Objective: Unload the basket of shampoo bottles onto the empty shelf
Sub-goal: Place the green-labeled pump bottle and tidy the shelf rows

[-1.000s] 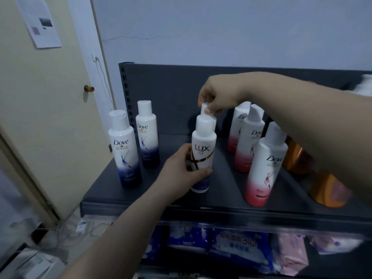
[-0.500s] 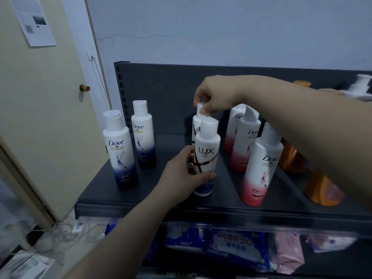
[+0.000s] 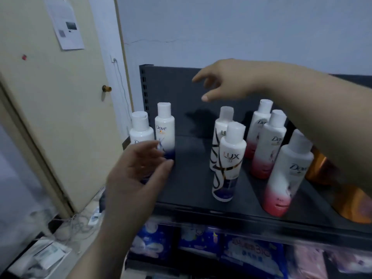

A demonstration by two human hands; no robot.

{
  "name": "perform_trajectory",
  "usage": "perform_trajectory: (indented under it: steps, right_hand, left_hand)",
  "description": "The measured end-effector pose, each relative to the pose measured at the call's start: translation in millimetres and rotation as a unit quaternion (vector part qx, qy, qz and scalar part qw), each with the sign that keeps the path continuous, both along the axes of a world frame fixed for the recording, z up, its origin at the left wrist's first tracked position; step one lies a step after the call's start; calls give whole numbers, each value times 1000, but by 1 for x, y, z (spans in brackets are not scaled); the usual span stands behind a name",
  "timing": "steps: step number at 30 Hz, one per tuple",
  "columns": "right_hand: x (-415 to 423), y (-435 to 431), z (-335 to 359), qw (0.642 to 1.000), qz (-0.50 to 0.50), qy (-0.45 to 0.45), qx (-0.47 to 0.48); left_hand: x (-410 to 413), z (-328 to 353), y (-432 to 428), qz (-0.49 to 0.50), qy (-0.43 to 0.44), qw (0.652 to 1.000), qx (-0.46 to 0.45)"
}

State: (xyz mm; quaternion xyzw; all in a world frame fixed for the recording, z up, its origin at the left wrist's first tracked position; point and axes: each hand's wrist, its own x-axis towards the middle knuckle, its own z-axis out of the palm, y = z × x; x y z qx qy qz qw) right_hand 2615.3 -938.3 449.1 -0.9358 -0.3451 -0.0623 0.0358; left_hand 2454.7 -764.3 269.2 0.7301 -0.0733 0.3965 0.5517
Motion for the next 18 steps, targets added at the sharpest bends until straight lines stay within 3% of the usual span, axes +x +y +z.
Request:
perform_trajectory:
  steps: [2,4,6,9,18]
  right_hand:
    - [-5,32,-2,999,45,-2,0]
    - [-8,64,-7,997,68,-10,-33]
    - [-6,90,-14,995,64,-12,-77]
    - [2,109,-25,993,41,-15,-110]
    - [27,91,-28,998,36,21,-37]
  left_hand:
    - [2,-4,26,74,-11,996,-49]
    - [14,-7,42,90,84,991,-59]
    - [24,-13,51,27,163,985,-46]
    - [35,-23,60,-76,198,977,-39]
    - [48,-26,49,-54,254,964,50]
